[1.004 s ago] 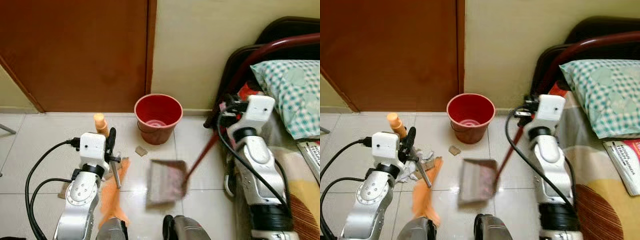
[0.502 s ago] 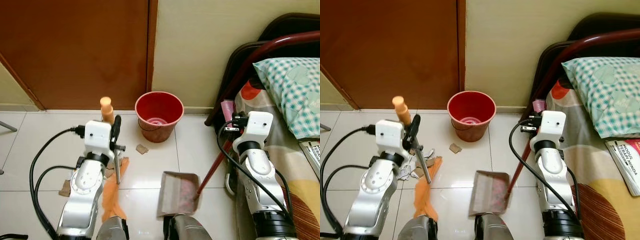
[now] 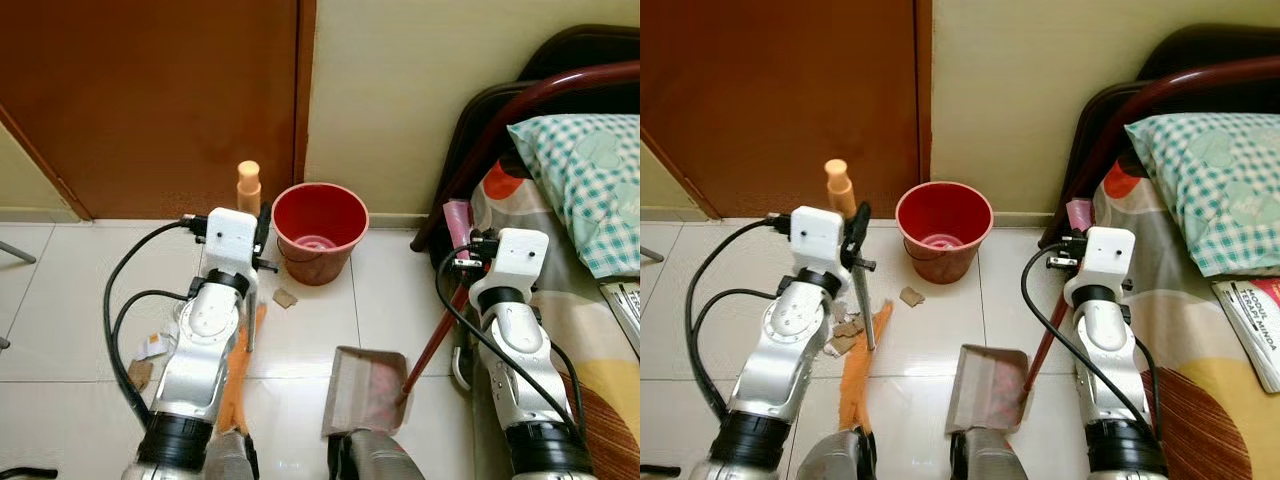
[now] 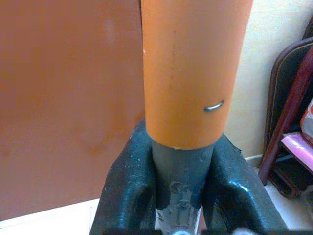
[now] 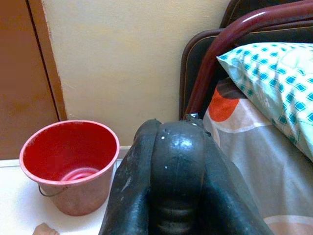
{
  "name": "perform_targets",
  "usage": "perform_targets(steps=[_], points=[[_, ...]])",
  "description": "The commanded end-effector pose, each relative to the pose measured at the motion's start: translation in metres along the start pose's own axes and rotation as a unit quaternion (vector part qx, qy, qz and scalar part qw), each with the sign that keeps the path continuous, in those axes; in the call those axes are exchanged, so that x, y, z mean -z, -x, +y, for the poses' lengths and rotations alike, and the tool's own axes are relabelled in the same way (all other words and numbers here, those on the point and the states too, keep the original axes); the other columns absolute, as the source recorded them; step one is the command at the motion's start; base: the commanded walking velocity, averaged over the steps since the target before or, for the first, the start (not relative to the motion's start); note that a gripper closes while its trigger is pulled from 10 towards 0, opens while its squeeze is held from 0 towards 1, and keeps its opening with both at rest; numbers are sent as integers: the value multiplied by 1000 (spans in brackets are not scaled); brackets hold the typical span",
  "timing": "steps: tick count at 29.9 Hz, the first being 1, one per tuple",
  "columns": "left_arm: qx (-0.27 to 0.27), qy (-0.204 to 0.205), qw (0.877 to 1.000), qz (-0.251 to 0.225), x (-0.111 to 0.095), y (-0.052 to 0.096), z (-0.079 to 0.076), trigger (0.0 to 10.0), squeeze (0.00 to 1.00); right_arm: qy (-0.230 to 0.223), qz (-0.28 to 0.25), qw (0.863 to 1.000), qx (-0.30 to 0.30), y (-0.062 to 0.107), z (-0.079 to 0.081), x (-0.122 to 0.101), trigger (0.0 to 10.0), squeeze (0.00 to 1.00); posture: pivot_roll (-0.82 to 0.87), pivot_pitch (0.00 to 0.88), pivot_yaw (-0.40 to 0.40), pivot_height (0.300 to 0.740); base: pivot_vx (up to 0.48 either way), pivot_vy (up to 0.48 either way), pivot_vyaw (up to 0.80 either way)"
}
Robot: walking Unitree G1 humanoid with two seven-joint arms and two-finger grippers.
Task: Sweep floor
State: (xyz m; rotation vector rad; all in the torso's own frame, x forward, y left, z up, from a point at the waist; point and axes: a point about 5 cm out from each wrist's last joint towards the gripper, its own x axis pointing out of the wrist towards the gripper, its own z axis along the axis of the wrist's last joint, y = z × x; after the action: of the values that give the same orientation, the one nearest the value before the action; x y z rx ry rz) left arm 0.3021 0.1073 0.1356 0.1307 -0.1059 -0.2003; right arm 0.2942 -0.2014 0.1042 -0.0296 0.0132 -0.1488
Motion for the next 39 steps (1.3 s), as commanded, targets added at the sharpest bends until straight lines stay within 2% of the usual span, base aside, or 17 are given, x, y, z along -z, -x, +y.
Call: perform_targets(steps=[1,4,7,11,15,19,21,24,27,31,32,33,35,39], points=[[11,-7,1000,-23,-8,-6,-7,10000,0,4,-12,1000,7,-2,-3,-4,10000,0,-55,140,-51,740,0,0,0],[43,-41,998,-29,-8,-16,-16,10000,0,4,-14,1000,8,-2,-3,-4,10000,0,-56,139,-51,740,0,0,0],[61,-60,995,-41,-13,-28,-22,10000,0,5,-14,1000,8,-2,-4,-4,10000,0,-56,137,-50,740,0,0,0],[71,-79,993,-56,-18,-36,-27,10000,0,6,-15,1000,9,-2,-3,-4,10000,0,-60,134,-48,740,0,0,0],[83,-87,989,-82,-26,-46,-39,10000,0,8,-17,1000,10,-2,-4,-4,10000,0,-65,132,-44,740,0,0,0],[104,-82,986,-96,-29,-48,-53,10000,0,8,-17,1000,12,-2,-5,-3,10000,0,-65,132,-42,740,0,0,0],[111,-80,986,-99,-29,-48,-56,10000,0,8,-16,1000,12,-1,-4,-2,10000,0,-65,134,-43,740,0,0,0],[161,-73,979,-99,-21,-42,-76,10000,0,7,-17,1000,10,-1,-2,-2,10000,0,-66,135,-44,740,0,0,0],[190,-71,975,-87,-13,-37,-85,10000,0,7,-17,1000,9,-1,-2,-2,10000,0,-66,135,-44,740,0,0,0],[248,-66,965,-60,1,-28,-97,10000,0,8,-17,1000,10,-1,-2,-2,10000,0,-67,138,-42,740,0,0,0],[278,-64,957,-50,8,-22,-102,10000,0,10,-18,1000,12,-2,-3,-2,10000,0,-67,138,-42,740,0,0,0],[301,-62,951,-41,12,-16,-103,10000,0,16,-20,1000,16,-3,-5,-3,10000,0,-67,138,-42,740,0,0,0],[312,-60,948,-37,14,-14,-104,10000,0,19,-21,999,19,-3,-6,-3,10000,0,-67,138,-42,740,0,0,0],[355,-44,934,-15,22,1,-99,10000,0,52,-26,997,47,-8,-14,-6,10000,0,-66,143,-38,740,0,0,0]])
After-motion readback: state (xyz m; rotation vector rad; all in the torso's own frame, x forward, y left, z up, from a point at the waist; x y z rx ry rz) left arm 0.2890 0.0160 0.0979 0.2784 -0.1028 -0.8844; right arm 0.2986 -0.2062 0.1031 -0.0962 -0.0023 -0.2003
